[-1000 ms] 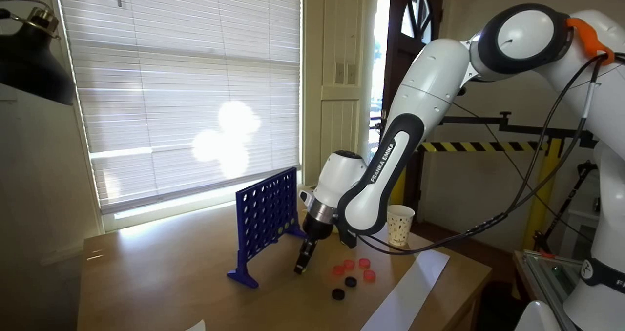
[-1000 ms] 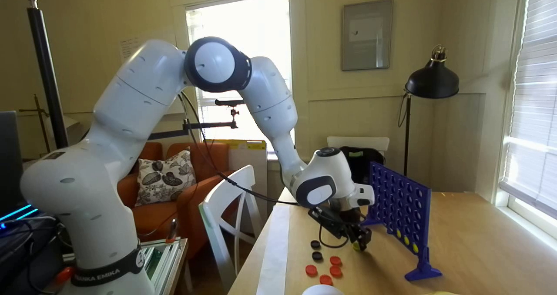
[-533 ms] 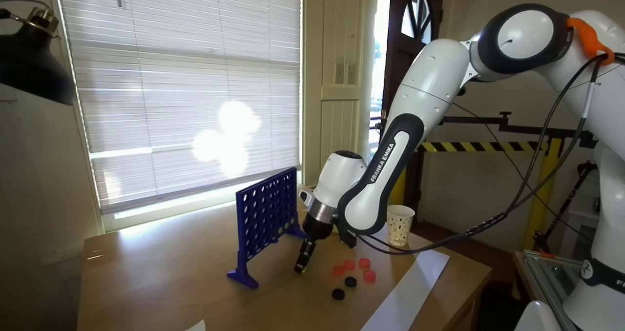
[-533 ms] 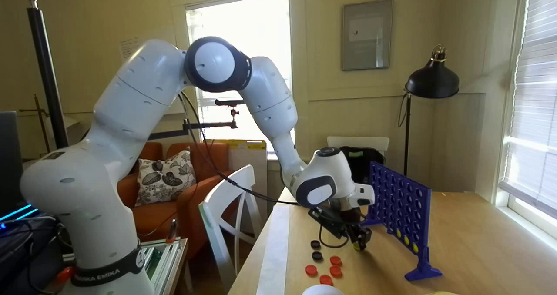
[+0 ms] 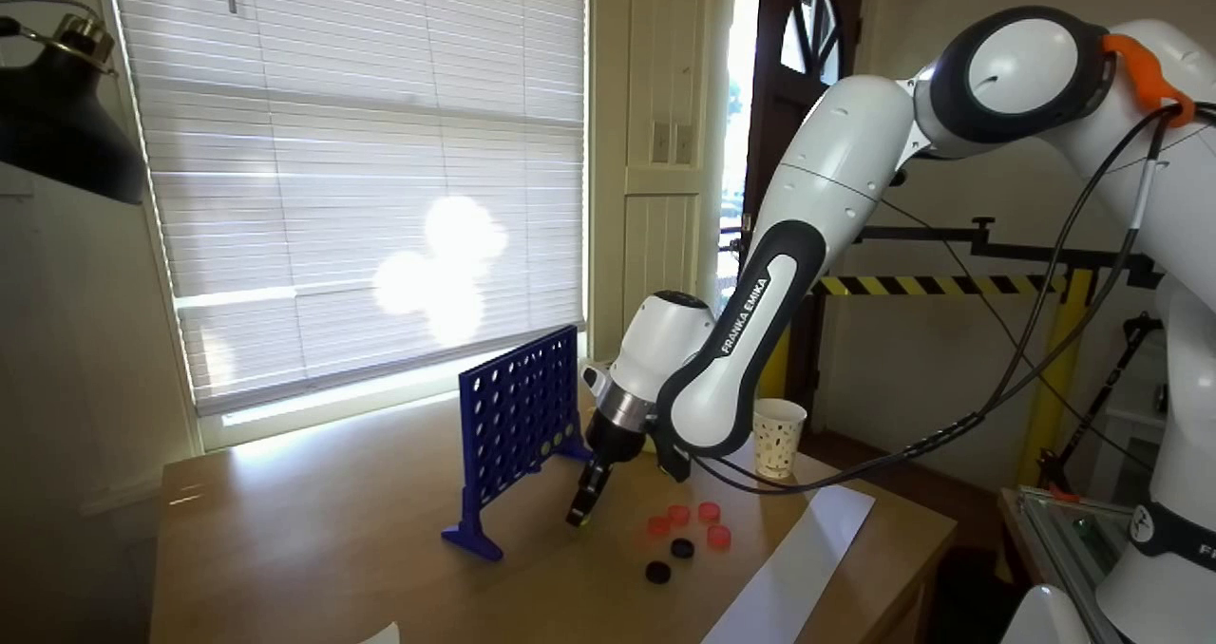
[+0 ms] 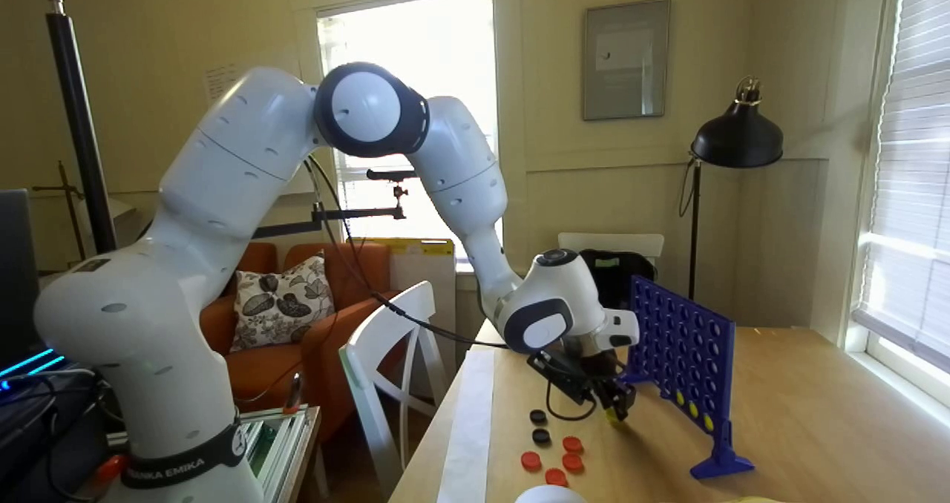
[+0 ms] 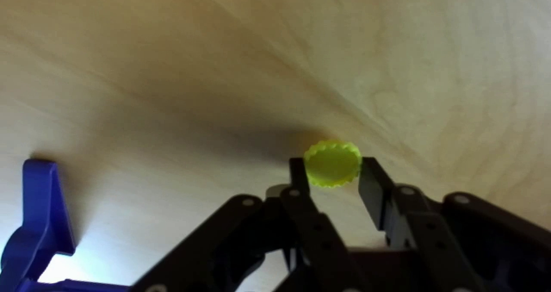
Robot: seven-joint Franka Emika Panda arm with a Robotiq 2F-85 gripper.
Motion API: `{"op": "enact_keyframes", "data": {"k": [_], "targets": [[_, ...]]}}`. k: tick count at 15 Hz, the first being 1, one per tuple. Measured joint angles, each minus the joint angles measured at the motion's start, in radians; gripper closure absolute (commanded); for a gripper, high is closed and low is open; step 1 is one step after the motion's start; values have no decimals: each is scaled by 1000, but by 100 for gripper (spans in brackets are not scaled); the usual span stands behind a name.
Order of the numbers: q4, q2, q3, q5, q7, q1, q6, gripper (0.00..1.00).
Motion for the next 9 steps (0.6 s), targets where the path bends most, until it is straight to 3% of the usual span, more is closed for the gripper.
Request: {"op": "enact_keyframes", "data": {"k": [9], "targets": [[-89, -61, 11, 0, 20, 12, 185, 89]]}}
